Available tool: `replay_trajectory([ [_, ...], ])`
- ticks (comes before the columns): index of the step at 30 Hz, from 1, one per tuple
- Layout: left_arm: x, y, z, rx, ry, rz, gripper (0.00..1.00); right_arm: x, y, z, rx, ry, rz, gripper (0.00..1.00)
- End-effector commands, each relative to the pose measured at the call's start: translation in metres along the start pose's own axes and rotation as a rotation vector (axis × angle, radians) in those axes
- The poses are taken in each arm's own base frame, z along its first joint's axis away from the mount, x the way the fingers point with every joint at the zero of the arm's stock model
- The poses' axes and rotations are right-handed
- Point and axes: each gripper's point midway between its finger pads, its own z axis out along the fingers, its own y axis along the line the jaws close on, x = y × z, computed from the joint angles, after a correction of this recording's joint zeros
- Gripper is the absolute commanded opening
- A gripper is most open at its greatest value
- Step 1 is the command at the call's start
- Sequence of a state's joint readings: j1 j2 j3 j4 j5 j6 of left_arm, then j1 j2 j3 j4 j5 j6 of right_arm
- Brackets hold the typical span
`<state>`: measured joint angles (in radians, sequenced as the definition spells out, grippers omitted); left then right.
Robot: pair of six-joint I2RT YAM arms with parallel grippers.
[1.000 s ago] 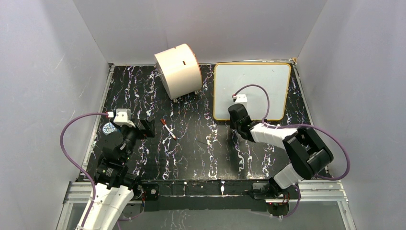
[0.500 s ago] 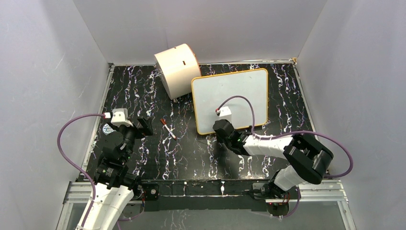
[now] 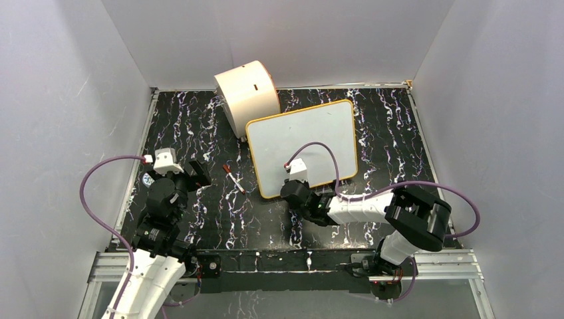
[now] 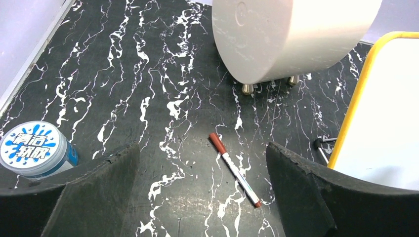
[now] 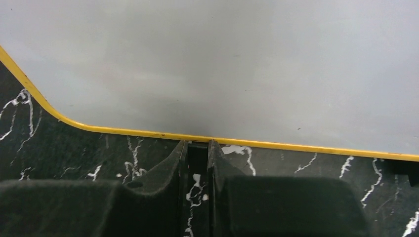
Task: Write a sentence on the whiteboard
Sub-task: Move the whiteboard stand to the center of the board.
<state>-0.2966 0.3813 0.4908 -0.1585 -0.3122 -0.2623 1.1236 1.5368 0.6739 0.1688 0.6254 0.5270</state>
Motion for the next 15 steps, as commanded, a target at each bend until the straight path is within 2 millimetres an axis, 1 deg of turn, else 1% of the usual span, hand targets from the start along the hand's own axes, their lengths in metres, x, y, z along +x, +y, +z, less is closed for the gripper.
replay_trajectory([
  [1, -0.019, 0.002, -0.002, -0.032, -0.037, -0.021, 0.95, -0.008, 0.032, -0.008, -0.072, -0.022, 0.078, 0.00],
  [5, -0.018, 0.003, -0.001, -0.036, -0.031, -0.019, 0.95, 0.001, 0.038, -0.013, -0.082, -0.012, 0.088, 0.00],
  [9, -0.016, 0.006, 0.000, -0.058, -0.011, -0.012, 0.96, 0.014, 0.041, -0.014, -0.073, 0.011, 0.087, 0.00],
  [11, -0.015, 0.007, 0.001, -0.070, 0.001, -0.010, 0.97, 0.017, 0.045, -0.015, -0.082, 0.016, 0.086, 0.01],
  [13, -0.013, 0.008, 0.002, -0.076, 0.012, -0.009, 0.97, 0.018, 0.047, -0.017, -0.080, 0.012, 0.079, 0.05],
  [15, -0.012, 0.008, 0.003, -0.085, 0.022, -0.014, 0.98, 0.016, 0.046, -0.018, -0.071, 0.005, 0.076, 0.13],
])
